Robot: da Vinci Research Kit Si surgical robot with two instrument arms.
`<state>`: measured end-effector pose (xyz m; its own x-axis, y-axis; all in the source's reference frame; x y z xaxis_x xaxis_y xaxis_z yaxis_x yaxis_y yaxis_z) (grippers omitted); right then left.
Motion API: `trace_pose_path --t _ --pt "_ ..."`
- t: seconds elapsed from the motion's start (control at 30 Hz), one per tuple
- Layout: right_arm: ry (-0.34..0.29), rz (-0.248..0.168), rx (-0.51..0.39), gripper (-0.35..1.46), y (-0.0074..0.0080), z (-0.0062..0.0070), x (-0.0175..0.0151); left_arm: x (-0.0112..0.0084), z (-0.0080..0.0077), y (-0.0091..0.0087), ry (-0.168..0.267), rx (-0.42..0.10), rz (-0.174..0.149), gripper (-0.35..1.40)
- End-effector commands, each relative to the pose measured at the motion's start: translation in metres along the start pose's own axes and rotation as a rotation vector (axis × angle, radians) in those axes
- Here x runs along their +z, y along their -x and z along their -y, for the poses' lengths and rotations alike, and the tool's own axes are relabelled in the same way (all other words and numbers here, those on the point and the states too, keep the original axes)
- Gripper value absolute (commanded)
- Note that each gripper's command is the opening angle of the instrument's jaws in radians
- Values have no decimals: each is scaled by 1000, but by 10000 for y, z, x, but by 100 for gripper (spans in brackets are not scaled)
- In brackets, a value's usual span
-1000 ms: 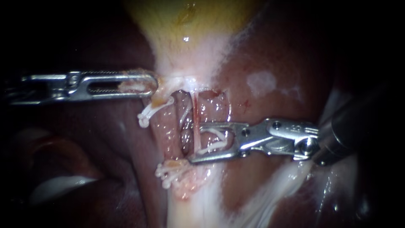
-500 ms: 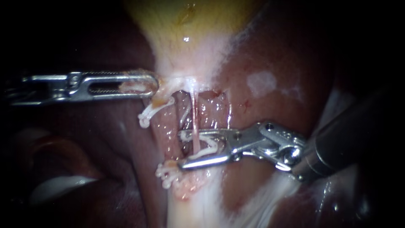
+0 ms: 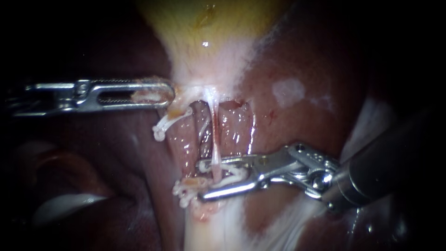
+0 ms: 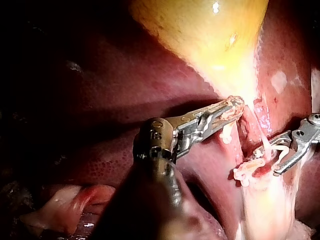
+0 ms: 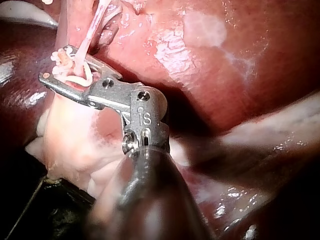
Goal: Clipping first clip right tube
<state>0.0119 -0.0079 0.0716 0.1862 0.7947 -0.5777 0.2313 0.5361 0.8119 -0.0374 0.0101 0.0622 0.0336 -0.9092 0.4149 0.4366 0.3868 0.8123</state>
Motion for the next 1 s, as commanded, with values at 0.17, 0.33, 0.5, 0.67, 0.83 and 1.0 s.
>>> trace_pose_path --t 0.17,0.33,0.5,0.67,0.83,1.0 --pt "-1 1 29 -6 0 0 -6 0 0 0 0 0 0 -35" --pt "-3 2 65 -35 0 -3 -14 0 0 0 0 0 0 -35" --pt "7 18 65 -35 2 -4 -18 0 -1 0 -1 0 0 -35" --pt "7 22 64 -35 3 -3 -18 -1 -2 0 -1 0 -1 -35" --pt "7 21 65 -35 3 -3 -18 -2 -3 0 -2 1 -1 -35" --pt "8 21 65 -35 2 -4 -18 -1 -2 0 -2 1 -1 -35"
